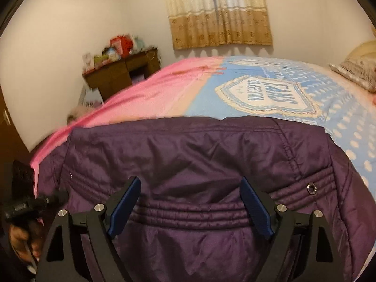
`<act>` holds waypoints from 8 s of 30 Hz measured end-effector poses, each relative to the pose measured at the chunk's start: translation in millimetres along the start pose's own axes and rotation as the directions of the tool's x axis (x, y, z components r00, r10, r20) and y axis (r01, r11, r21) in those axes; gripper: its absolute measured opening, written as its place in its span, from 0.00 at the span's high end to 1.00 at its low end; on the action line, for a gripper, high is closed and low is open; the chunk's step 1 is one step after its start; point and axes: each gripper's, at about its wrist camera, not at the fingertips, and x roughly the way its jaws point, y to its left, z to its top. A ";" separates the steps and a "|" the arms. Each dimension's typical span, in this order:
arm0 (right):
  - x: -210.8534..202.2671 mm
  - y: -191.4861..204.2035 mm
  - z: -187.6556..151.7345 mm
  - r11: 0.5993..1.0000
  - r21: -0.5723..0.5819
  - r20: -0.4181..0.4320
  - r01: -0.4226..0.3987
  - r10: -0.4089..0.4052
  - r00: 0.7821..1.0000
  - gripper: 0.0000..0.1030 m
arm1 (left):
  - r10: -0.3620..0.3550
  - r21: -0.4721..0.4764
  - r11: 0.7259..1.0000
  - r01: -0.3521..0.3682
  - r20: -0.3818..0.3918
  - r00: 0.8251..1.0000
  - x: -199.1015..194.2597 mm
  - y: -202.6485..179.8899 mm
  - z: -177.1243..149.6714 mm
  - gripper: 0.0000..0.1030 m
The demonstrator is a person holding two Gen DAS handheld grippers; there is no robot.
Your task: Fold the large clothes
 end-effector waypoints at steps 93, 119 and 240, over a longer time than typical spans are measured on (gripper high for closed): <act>-134.3 -178.2 51.2 0.844 0.491 0.245 -0.215 0.103 0.964 0.45 | 0.294 0.778 0.570 -0.265 0.107 0.950 107.7 -241.6 -71.4 0.00; -24.9 -184.3 -18.3 0.945 0.319 0.040 -0.067 0.057 0.998 0.45 | 0.390 0.604 0.709 -0.365 0.097 0.916 138.6 -192.9 0.4 0.00; 2.6 -280.1 -26.9 0.828 0.481 -0.043 -0.288 0.351 0.935 0.01 | 0.161 0.293 0.954 -0.069 -0.301 0.940 142.0 -136.0 7.1 0.00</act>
